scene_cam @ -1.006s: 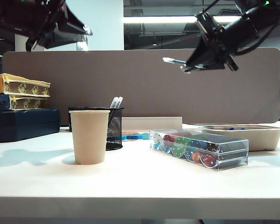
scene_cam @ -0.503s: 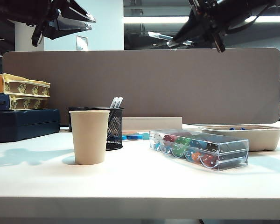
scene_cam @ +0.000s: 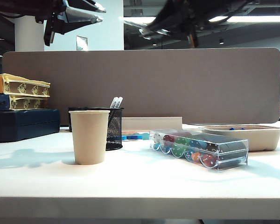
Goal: Pick up one pen and put it in the pen container.
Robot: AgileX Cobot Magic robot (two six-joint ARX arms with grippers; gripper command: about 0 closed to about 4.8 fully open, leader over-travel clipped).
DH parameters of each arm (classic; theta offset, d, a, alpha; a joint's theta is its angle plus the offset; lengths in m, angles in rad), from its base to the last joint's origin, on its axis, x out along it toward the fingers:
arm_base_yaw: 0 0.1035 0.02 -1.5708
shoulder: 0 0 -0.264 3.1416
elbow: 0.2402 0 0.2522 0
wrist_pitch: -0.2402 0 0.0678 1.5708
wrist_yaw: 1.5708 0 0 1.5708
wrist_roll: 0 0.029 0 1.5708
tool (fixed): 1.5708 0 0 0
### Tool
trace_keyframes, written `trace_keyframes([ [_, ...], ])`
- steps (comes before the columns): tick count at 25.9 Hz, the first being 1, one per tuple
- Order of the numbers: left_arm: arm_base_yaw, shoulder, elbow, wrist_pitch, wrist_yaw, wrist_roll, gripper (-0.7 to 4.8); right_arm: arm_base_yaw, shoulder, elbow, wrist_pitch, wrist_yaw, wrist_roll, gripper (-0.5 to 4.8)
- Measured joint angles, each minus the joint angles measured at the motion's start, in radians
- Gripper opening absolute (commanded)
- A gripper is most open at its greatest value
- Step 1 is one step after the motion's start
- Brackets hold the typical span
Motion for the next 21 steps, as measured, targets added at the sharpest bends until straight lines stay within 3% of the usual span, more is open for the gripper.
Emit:
trace_keyframes([
  [11, -0.006, 0.000, 0.002, 0.018, 0.040, -0.090, 1.31, 0.046, 0.000, 0.001, 0.037, -0.021, 0.040, 0.21],
  [21, -0.012, 0.000, 0.006, 0.142, 0.045, -0.222, 1.31, 0.061, -0.003, 0.000, 0.097, -0.083, 0.091, 0.20],
])
